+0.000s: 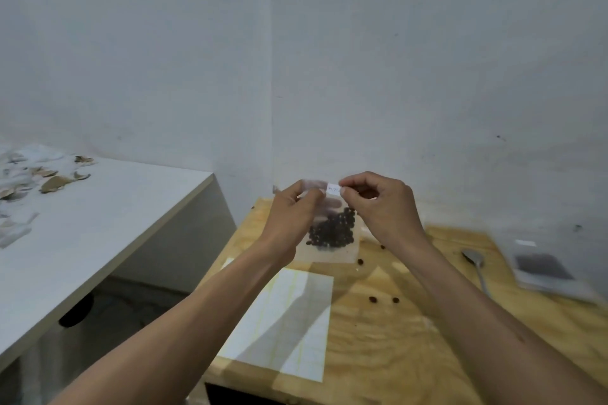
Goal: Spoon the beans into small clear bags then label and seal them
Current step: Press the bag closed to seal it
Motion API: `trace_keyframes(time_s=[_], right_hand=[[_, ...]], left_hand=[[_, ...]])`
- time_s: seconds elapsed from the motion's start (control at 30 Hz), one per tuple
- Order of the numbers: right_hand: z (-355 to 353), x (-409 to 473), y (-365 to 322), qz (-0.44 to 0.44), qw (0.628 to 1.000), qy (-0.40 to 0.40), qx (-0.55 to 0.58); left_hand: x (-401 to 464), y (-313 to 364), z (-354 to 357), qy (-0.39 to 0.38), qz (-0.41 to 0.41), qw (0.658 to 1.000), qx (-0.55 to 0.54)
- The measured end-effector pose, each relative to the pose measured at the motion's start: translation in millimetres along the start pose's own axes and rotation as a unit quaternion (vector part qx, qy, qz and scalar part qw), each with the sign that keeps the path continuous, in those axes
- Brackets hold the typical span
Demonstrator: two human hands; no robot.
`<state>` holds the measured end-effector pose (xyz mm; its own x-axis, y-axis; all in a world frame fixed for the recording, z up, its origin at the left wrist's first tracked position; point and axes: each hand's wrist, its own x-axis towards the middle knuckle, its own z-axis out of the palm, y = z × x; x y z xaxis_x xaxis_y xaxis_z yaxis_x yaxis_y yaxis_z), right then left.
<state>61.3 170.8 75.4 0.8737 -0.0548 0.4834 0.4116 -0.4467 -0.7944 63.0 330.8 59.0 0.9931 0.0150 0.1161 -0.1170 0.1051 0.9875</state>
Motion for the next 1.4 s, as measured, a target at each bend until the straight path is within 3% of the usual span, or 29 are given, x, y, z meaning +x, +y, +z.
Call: trace_keyframes(time_s=[0.57,0.67,0.77,0.97,1.17,1.27,1.4], right_hand=[[-37,-11,23,-0.029,0.986,0.121,-0.107],[-43,-12,24,0.053,0.99,0.126,-0.038],[-49,-11,25,0.126,0.984,0.076,0.099],[-50,-12,35,0.121,0.974,0.077,0.178],[-45,-16,44,0.091,0.98,0.126,0.127],[-52,-15,50,0.11,0.981,0.108,0.12],[-87,-20,63,0.188,0.976,-0.017,0.106]], left_hand=[[-4,10,55,-0.018,0.008,1.0,0.001],[-5,9,57,-0.026,0.001,1.0,-0.011],[-4,8,58,-0.035,-0.006,0.999,-0.014],[-3,2,67,-0.031,-0.015,0.999,-0.019],[-3,-4,81,-0.004,0.001,1.0,0.008],[-2,-4,94,0.006,-0.003,1.0,-0.007],[12,-8,118,0.026,-0.045,0.998,-0.033]])
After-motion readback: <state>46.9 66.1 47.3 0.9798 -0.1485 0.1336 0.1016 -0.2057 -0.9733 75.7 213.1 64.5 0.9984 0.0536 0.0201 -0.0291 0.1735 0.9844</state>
